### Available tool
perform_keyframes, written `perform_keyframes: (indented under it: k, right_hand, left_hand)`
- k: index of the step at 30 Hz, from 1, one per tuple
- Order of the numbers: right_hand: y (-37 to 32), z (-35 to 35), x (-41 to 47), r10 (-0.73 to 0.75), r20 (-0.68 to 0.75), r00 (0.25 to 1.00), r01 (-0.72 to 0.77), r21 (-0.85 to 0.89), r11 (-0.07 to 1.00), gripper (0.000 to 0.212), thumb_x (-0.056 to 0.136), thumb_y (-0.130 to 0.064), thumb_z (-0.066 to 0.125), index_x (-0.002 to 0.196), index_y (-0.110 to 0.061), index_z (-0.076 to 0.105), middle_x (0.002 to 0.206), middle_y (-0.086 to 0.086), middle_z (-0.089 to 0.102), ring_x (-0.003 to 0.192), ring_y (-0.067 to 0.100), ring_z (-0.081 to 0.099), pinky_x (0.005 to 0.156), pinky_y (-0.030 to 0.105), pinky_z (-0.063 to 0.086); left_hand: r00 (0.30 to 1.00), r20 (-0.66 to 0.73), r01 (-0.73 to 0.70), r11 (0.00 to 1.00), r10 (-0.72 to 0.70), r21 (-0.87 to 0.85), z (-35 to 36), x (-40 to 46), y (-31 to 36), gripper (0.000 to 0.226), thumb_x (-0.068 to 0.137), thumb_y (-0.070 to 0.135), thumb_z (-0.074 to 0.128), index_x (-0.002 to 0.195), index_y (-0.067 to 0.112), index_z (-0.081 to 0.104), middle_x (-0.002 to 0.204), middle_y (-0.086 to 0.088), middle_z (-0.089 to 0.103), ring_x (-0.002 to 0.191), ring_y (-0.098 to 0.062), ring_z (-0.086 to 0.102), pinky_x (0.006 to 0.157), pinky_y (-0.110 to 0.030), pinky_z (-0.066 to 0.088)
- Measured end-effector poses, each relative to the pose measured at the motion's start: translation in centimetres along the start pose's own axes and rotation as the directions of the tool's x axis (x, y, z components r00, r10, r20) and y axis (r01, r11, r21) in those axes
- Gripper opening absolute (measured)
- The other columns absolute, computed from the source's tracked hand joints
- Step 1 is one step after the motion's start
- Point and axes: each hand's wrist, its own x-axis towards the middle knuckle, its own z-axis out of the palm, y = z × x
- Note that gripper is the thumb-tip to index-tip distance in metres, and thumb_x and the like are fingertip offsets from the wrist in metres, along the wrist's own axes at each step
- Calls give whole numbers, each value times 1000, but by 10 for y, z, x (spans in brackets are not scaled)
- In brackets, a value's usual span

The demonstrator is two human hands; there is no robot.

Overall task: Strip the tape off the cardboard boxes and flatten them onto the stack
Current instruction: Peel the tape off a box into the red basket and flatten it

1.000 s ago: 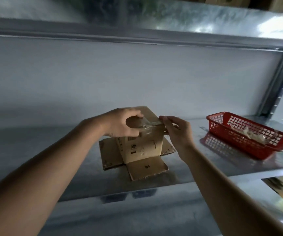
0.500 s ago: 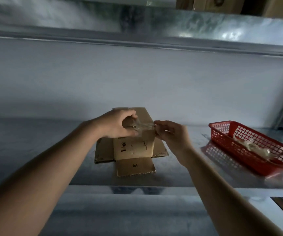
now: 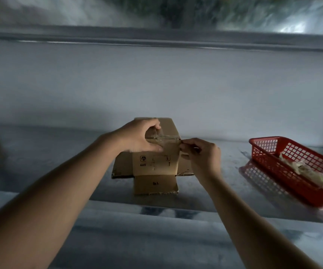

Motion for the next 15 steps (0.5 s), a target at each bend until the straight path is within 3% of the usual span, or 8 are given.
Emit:
perform_keyframes:
  k: [3,7,11,15]
  right_hand:
    - [5,0,0,-132,-11,991,128,-168,977,12,91,-3,75,93,-13,81,82,-6,78,74,8,75,67,37,66]
    - [9,-2,4,-385,85,919,380,-456,805,21,91,6,65,92,-14,72,88,-5,75,75,12,72,60,40,61]
    - [3,0,7,-382,251,889,457,-531,713,27,94,11,49,103,-12,58,104,3,64,83,22,72,57,46,58]
    - [-1,-2,11,-309,364,879,477,-635,608,27,94,9,42,107,-14,46,106,4,49,74,38,65,52,49,54]
  left_hand:
    - [1000,18,12,1000,-12,0,-2,4,3,67,76,52,87,131,33,55,146,10,51,124,-13,53,108,-38,48]
    - [1000,28,10,1000,-10,-29,-4,5,3,64,76,49,88,129,33,56,144,8,54,121,-14,55,107,-40,49]
    - [1000,29,4,997,-2,-77,-4,5,-1,61,73,50,90,124,36,59,141,10,55,123,-12,55,110,-42,48]
    - [1000,28,-9,995,11,-96,-3,6,-3,63,73,50,90,125,35,59,137,12,56,119,-10,56,107,-40,49]
